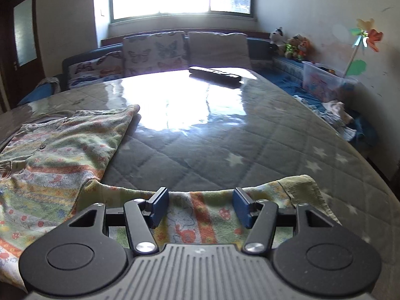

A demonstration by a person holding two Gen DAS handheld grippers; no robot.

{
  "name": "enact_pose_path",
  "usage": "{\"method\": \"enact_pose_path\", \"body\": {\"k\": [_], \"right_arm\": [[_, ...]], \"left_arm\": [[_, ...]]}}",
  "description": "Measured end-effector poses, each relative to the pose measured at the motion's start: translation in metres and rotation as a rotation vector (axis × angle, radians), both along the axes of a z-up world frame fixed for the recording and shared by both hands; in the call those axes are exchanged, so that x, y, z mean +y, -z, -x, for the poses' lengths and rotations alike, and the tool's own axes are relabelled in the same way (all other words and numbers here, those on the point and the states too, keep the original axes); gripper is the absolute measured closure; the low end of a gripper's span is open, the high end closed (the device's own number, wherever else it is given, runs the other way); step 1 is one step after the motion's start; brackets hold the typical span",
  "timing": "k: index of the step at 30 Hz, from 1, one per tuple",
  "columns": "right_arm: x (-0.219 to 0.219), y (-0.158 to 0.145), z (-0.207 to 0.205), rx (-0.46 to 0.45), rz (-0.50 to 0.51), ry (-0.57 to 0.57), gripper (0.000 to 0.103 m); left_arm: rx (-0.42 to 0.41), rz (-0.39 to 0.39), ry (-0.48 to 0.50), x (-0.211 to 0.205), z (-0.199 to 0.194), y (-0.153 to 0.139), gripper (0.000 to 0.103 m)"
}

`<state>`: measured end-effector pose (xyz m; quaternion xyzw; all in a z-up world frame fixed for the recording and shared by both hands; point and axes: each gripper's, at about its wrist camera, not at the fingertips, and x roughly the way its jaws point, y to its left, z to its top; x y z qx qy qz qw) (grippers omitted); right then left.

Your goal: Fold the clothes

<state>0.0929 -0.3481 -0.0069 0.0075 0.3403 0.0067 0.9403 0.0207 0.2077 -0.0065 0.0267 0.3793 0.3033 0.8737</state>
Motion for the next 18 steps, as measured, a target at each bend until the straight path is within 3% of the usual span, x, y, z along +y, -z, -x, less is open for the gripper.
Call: {"method": "enact_pose_path", "body": {"k": [6,10,14,18], "right_arm": [[0.009,-0.002,-0.013,0.015,0.002,-0.052,0.045],[0.005,-0.015,-0.021,0.033,-0.066,-0.078,0.048],[0.014,-0.023,-0.042,0.053,-0.111,-0.128,0.053],[0.030,-0.026,-0.071,0.077,-0.144,-0.190,0.058]], "left_arm": [[0.013,0.014,-0.008,0.008,0.008,-0.003,0.102],[0.007,0.035,0.024,0.007,0.008,-0.013,0.098],[-0.038,0.052,0.085,-0.006,0.000,-0.032,0.097],[-0.057,0.077,0.201,-0.031,-0.024,-0.043,0.087]]}}
